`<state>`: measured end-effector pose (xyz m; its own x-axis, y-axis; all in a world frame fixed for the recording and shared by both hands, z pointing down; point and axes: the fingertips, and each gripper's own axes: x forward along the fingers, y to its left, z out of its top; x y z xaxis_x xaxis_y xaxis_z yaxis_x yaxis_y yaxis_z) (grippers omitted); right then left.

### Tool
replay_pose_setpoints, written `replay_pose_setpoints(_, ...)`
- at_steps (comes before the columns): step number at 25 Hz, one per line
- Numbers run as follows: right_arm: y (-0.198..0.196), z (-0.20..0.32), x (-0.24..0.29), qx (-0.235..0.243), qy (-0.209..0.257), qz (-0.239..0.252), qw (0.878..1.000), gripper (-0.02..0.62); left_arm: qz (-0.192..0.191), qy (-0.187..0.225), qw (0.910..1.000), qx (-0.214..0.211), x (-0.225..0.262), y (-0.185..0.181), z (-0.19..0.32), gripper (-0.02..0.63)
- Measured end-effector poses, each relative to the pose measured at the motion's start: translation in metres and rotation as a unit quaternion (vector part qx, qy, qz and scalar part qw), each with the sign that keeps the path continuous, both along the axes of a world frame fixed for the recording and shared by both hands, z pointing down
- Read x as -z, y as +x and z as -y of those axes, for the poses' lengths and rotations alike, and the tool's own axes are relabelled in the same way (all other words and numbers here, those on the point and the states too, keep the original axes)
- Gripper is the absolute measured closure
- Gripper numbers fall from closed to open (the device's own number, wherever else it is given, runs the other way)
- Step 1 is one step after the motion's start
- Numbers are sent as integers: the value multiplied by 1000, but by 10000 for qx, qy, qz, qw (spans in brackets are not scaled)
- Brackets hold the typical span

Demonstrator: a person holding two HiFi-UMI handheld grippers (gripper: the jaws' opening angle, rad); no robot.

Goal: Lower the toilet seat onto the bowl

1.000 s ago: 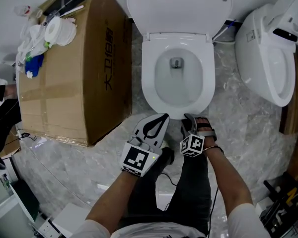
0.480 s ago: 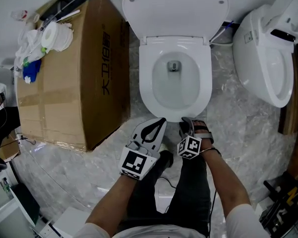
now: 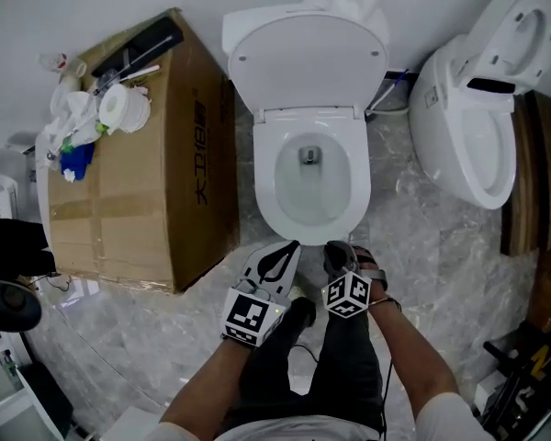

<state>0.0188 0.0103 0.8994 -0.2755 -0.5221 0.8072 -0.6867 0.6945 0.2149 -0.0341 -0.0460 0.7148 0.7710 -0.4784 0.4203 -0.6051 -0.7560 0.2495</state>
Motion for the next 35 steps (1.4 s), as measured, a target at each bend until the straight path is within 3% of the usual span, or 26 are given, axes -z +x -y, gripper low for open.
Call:
replay_pose_setpoints(5, 5, 23, 107, -805, 329, 727, 9936, 561, -92, -41, 9999, 15, 60, 5, 0, 595)
replay_pose_setpoints(11, 8, 39, 222, -1218, 765, 1228, 9819, 566, -232, 103, 9997, 22, 140, 12, 2, 595)
replay_pose_setpoints(21, 10, 67, 360, -1471, 1434, 1572, 9660, 568, -453, 317, 9983, 201, 236, 11, 16, 595)
replay_pose_setpoints(35, 34, 110, 525, -1802, 2386, 2119, 9304, 572, -780, 838, 9929, 311, 367, 24, 62, 595)
